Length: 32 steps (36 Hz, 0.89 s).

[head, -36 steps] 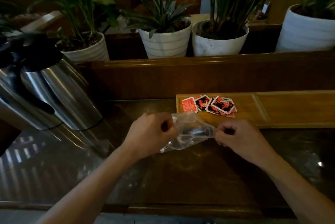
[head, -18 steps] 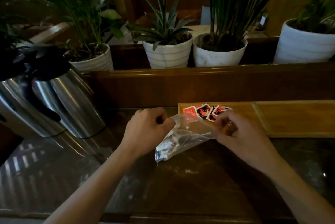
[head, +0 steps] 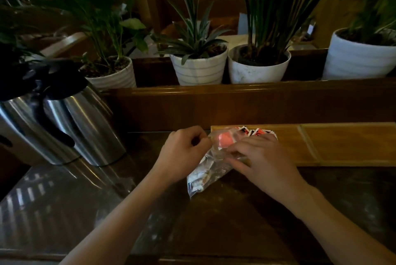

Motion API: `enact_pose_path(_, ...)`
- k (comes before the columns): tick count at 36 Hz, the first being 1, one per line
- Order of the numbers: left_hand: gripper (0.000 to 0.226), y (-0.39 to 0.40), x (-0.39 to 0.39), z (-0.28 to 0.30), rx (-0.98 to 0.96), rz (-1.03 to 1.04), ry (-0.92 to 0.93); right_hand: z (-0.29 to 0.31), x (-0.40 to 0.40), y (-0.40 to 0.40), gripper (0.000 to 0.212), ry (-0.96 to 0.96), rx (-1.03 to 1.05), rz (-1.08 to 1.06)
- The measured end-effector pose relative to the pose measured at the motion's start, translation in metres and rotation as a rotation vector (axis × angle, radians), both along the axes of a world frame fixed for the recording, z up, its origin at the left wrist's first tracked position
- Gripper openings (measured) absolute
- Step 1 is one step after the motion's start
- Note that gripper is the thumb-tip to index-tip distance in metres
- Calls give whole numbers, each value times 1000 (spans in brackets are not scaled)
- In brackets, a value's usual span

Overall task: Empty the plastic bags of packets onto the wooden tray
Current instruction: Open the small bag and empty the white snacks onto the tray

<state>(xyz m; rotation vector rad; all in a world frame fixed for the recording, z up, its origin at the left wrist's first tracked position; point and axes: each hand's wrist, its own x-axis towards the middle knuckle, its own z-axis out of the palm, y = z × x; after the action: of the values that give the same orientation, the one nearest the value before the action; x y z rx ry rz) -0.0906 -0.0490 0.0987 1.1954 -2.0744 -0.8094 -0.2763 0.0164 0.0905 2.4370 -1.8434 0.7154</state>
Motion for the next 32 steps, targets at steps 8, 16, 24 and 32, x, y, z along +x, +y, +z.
enact_pose_path(8, 26, 5, 26, -30, -87, 38, 54, -1, 0, -5, 28, -9, -25, 82)
enact_pose_path(16, 61, 22, 58, -90, 49, 84, -261, 3, 6, -18, 25, -284, 42, 61)
enact_pose_path(24, 59, 34, 56, -113, -36, 180, -583, 10, 11, -23, 5, -381, 90, 155)
enact_pose_path(32, 24, 28, 59, -107, -32, 172, -326, 19, 4, -25, 6, -493, 57, 27)
